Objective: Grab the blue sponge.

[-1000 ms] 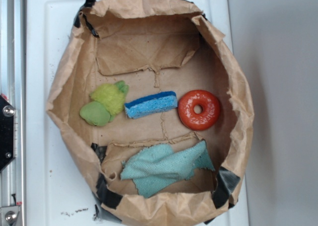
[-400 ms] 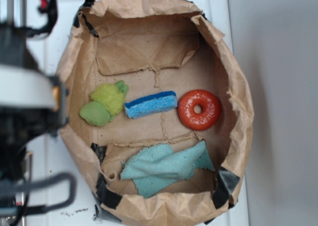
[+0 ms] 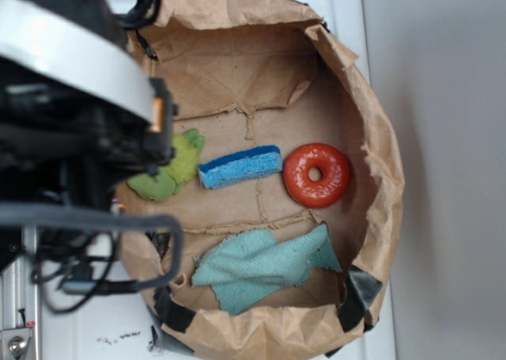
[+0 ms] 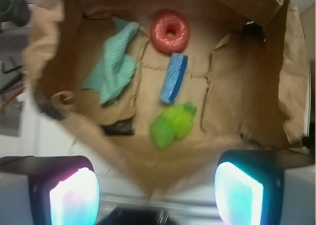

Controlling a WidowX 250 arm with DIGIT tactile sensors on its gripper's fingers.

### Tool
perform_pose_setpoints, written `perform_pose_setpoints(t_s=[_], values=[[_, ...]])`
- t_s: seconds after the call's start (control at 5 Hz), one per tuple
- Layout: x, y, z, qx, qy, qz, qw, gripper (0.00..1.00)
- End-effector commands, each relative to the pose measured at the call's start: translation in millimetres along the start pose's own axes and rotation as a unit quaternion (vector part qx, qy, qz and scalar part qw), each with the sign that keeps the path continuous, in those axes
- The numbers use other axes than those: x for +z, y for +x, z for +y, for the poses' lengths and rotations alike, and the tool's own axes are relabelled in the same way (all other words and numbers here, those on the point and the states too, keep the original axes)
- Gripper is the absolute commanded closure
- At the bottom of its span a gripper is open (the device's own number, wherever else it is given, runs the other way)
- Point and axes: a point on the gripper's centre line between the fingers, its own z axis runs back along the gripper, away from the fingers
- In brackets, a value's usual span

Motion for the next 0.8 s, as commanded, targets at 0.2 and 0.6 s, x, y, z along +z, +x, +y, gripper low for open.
perform_pose_setpoints(t_s=[0.2,0.6], values=[[-75.7,38.4,23.4,-0.018,0.017,0.04,0.999,0.0],[-90.4,44.5,26.3,-0.027,0.024,0.06,0.998,0.0]])
